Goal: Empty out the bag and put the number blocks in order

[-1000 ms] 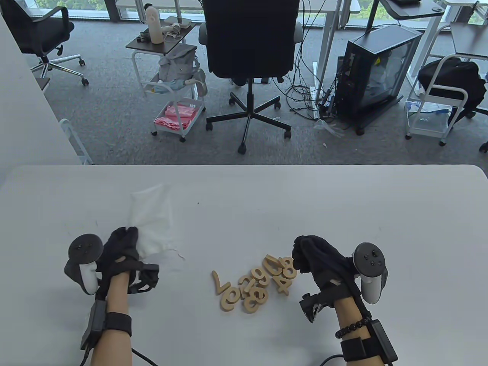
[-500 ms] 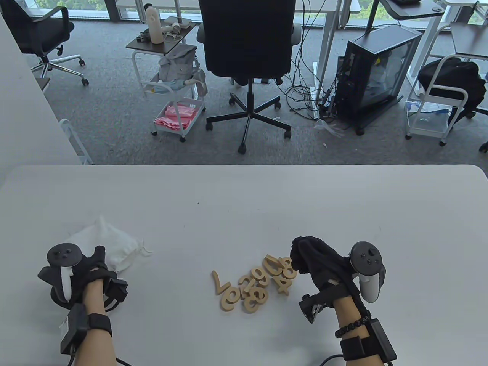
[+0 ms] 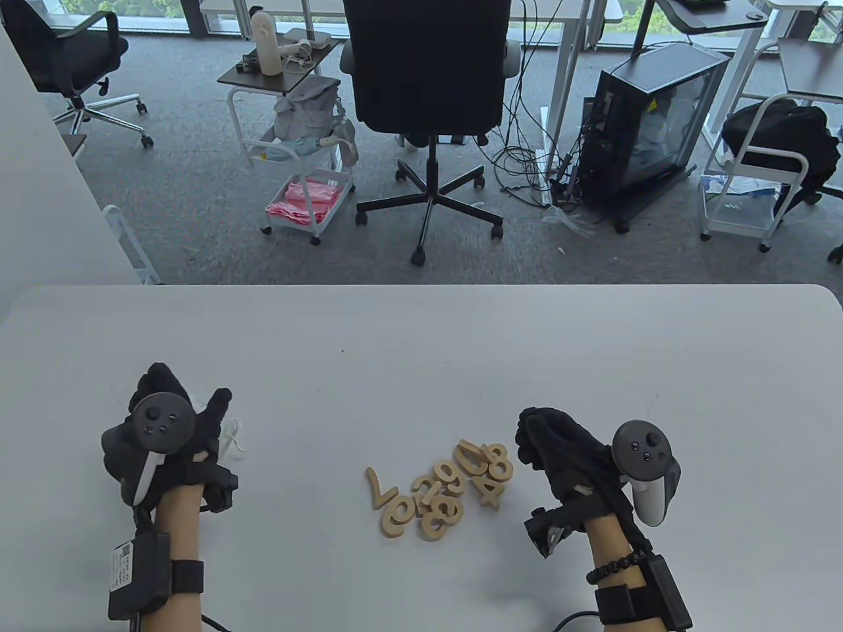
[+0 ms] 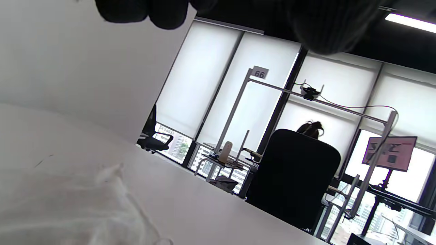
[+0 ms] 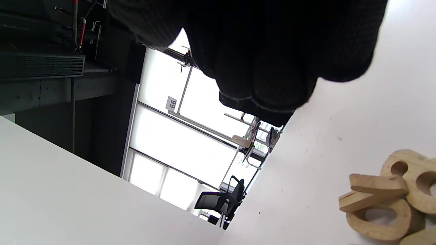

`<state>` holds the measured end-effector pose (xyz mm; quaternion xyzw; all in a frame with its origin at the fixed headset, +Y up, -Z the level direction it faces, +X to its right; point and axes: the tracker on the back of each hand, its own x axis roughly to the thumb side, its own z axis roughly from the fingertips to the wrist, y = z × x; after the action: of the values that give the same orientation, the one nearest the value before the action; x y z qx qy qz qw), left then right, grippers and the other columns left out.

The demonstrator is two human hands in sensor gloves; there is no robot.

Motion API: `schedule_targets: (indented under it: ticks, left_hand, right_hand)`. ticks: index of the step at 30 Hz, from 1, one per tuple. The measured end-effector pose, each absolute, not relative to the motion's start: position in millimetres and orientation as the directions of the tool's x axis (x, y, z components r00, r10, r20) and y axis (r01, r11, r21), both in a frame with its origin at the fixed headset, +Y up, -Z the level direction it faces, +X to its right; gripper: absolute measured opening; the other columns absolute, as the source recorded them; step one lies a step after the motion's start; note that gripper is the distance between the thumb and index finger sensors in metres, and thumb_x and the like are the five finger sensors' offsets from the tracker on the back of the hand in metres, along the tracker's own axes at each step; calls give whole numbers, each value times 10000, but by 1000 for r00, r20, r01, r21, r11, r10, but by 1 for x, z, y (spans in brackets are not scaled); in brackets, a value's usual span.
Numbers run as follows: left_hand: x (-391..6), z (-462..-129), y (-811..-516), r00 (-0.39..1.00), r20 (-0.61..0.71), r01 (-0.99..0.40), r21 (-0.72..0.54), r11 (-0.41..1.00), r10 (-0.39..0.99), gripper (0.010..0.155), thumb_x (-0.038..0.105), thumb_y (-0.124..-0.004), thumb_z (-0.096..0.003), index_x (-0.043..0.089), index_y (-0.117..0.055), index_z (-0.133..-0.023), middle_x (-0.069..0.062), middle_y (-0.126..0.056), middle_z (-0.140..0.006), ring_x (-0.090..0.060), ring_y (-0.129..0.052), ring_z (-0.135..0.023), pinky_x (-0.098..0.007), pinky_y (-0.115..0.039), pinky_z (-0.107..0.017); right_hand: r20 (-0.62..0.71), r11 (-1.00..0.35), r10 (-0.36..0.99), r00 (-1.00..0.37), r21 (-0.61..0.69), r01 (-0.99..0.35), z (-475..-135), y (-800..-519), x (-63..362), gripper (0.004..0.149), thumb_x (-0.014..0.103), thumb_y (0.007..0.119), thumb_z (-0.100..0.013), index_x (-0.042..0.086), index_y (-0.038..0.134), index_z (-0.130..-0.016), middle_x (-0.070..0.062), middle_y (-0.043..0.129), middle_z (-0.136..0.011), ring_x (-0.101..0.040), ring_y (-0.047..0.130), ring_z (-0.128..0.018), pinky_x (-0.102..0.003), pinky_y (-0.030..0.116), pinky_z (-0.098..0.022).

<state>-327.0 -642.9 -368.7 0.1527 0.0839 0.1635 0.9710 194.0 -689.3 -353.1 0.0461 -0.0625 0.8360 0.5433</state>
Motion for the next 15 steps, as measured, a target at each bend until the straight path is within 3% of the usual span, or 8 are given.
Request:
schedule_targets:
  ticks: [4, 8, 11, 15]
  left_hand:
    - [-272, -360, -646, 985, 57, -173, 280, 944, 163, 944, 564, -711, -511, -29, -323, -1135, -370, -373, -1124, -672, -459, -1008, -811, -430, -642]
    - [-214, -353, -673, 981, 172, 54, 217, 975, -92, 948, 565, -709, -513, -17, -306, -1143, -375, -342, -1132, -685, -418, -1014, -814, -411, -649]
    - [-191, -353, -697, 940, 192, 242, 200, 949, -281, 943, 563, -710, -511, -23, -321, -1139, -377, -345, -1131, -696, -413, -1008, -817, -408, -644]
    - [-180, -353, -720, 901, 211, 352, 158, 923, -380, 951, 558, -706, -516, -24, -286, -1140, -391, -302, -1128, -713, -363, -1001, -826, -374, -639]
  right_hand:
    - [190, -593, 774, -604, -116, -797, -348, -684, 183, 523, 383, 742, -558, 40, 758, -952, -215, 878, -860, -425, 973, -663, -550, 851, -504]
    - [279, -775, 568, -775, -136, -617, -337, -677, 151, 611, 409, 762, -541, 24, 692, -1011, -277, 786, -948, -498, 907, -751, -609, 804, -553]
    - [363, -887, 376, -853, -126, -445, -328, -680, 116, 662, 434, 776, -525, 23, 667, -1032, -312, 735, -988, -539, 867, -792, -641, 773, -579]
    - [452, -981, 122, -884, -81, -177, -314, -706, 66, 757, 499, 758, -499, 11, 619, -1061, -384, 637, -1033, -610, 805, -829, -681, 732, -604]
